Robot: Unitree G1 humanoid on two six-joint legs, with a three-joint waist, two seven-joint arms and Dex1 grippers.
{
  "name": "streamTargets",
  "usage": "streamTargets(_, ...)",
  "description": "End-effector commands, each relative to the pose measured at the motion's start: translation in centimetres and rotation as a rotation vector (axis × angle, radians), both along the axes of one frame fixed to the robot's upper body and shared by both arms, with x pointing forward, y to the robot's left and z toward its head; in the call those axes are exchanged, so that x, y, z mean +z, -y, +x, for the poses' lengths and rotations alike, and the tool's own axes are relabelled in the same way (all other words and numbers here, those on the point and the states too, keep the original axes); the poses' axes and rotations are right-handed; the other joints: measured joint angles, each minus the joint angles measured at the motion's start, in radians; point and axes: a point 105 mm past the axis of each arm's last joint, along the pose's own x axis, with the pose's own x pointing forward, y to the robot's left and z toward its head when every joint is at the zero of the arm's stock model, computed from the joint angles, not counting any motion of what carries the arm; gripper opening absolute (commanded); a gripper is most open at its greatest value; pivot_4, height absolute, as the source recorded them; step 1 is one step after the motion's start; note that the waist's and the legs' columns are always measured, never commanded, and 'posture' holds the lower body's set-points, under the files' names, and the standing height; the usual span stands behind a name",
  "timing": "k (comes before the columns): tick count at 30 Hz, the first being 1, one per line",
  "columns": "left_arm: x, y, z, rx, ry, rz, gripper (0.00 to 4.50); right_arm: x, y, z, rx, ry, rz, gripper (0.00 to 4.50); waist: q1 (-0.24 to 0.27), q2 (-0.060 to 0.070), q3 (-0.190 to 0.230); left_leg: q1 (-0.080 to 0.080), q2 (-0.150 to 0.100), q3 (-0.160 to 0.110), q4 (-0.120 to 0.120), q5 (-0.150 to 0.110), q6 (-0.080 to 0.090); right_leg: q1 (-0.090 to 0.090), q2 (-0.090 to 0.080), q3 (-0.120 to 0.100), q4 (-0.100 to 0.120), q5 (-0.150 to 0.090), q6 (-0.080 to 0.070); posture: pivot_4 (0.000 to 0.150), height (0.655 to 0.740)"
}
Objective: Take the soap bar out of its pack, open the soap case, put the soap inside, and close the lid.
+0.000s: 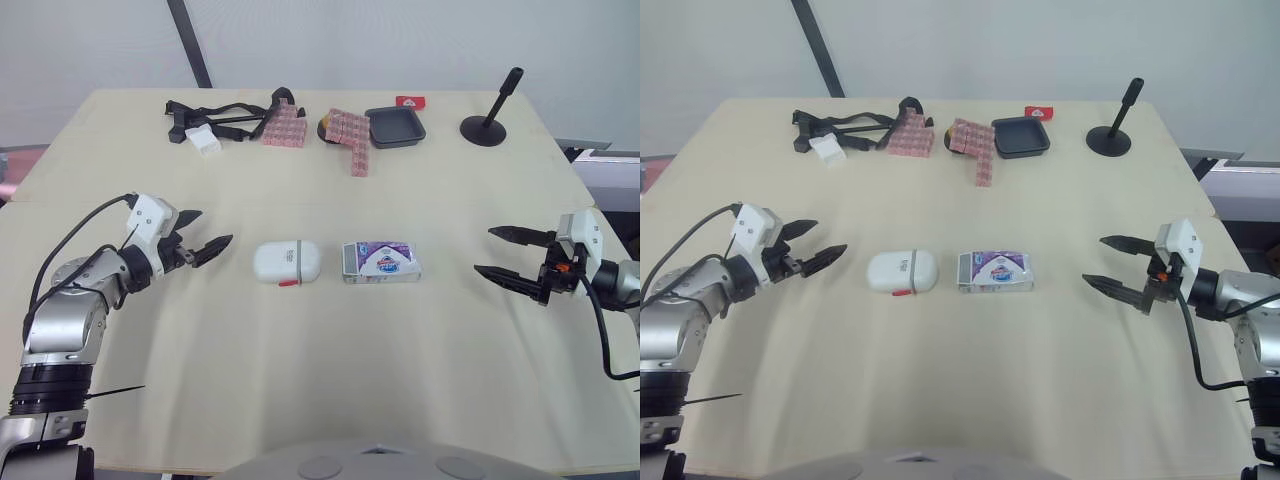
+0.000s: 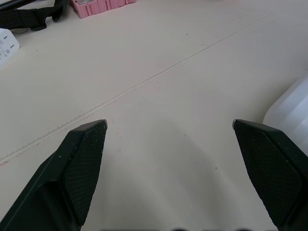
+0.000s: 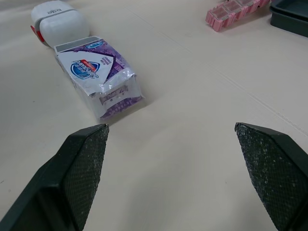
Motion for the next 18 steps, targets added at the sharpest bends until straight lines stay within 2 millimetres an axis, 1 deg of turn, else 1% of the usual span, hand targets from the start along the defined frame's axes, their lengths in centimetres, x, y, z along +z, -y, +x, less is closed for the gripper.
streamTargets(1, 0.8, 0.3, -0.4, -0.044, 0.031, 0.022, 4.49, 1.1, 0.3, 0.3, 0.003, 0.05, -0.011, 4.5, 0.0, 0.0, 0.0, 0.0, 0.0, 0.0, 0.0, 0.0, 0.0, 0.0, 0.0, 0.0, 0.0, 0.0, 0.0, 0.15, 0.74)
streamTargets(3, 0.5, 1.0, -0.9, -0.1, 0.014, 0.001, 4.49, 1.2, 0.4, 0.3, 0.001, 0.052, -0.017, 4.5, -0.001, 0.0, 0.0, 0.0, 0.0, 0.0, 0.0, 0.0, 0.0, 0.0, 0.0, 0.0, 0.0, 0.0, 0.0, 0.15, 0.74)
streamTargets(6, 0.5, 1.2, -1.1, -0.126, 0.023, -0.004, 4.49, 1.2, 0.6, 0.2, -0.002, 0.053, -0.02, 4.5, 0.0, 0.0, 0.0, 0.0, 0.0, 0.0, 0.0, 0.0, 0.0, 0.0, 0.0, 0.0, 0.0, 0.0, 0.0, 0.15, 0.74)
streamTargets(11, 0.6, 0.9, -0.8, -0.134, 0.033, -0.008, 4.49, 1.2, 0.8, -0.1, -0.006, 0.051, -0.026, 4.5, 0.0, 0.0, 0.0, 0.0, 0.0, 0.0, 0.0, 0.0, 0.001, 0.0, -0.001, 0.0, 0.001, 0.0, 0.0, 0.15, 0.74)
streamTargets(18, 1.0, 0.4, 0.3, -0.127, 0.056, -0.003, 4.49, 1.0, 1.1, -0.3, -0.009, 0.051, -0.042, 4.5, -0.001, 0.0, 0.0, 0.0, 0.0, 0.0, 0.0, 0.001, 0.001, 0.0, -0.001, 0.0, 0.002, 0.0, -0.001, 0.15, 0.74)
